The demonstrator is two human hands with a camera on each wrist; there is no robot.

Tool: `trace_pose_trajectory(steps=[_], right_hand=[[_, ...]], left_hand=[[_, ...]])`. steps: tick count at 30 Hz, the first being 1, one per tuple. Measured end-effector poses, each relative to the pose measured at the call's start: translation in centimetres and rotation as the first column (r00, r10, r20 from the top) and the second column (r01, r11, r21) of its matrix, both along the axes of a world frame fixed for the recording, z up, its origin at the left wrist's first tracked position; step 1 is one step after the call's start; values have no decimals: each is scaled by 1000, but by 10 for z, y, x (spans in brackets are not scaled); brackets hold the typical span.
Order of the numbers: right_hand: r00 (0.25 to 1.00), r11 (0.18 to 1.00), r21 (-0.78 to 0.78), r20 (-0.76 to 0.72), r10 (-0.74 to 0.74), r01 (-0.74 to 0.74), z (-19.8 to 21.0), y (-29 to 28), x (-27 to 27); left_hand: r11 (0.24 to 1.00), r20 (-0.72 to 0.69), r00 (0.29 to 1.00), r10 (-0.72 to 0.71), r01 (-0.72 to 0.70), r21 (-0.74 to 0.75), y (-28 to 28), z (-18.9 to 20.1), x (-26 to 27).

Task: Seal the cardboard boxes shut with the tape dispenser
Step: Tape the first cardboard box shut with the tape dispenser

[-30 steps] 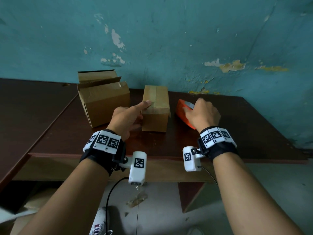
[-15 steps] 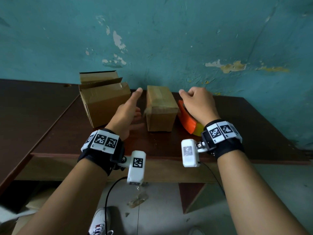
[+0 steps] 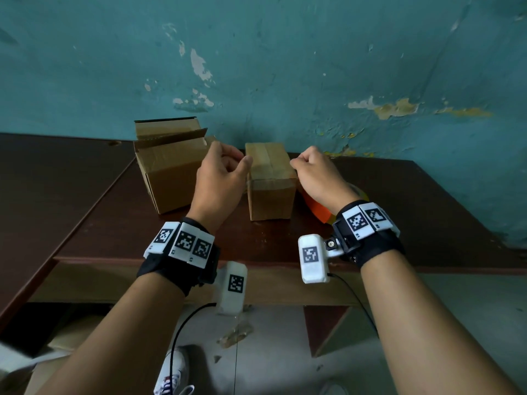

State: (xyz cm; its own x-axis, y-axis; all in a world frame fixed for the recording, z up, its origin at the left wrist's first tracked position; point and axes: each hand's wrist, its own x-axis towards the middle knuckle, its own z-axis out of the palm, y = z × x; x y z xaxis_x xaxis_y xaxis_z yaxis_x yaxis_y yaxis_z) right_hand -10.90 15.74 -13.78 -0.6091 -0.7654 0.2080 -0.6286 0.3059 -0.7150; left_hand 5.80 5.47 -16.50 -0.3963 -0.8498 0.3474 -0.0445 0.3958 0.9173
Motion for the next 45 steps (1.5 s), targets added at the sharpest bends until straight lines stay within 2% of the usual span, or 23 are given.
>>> trace_pose_trajectory(steps=[6,15,22,26,30,34,38,45], right_hand=[[999,1000,18,39,7,-8,-13,-11,-4],[955,999,-19,292,52,-49,-24,-15,-8],[890,997,-18,449,80,-80,-35,-11,-5],[853,992,65,518,58,-107,-32,-9,-6],[880,991,92,473,43,-98,-18,-10,-8],[917,998,22,396,45,-59,-18,-18,-9],[914,998,-9,402,62,-64,-24,-18,-6],[855,992,-6,507,112,-126,-25,-3,-4]], left_hand=[[999,37,998,-52,51,16,-2,-9,-11],[984,-5,998,-57,57,169,-7,-19,-15],[958,104,988,-118,85,275,0,-22,-12],[949,167,975,-148,93,302,0,-19,-9],[971,190,978,-90,44,237,-2,-15,-7],[991,143,989,37,-55,125,-3,-13,-8],[972,83,995,-55,34,234,-4,-18,-12],[962,130,982,-135,99,253,-7,-18,-12]])
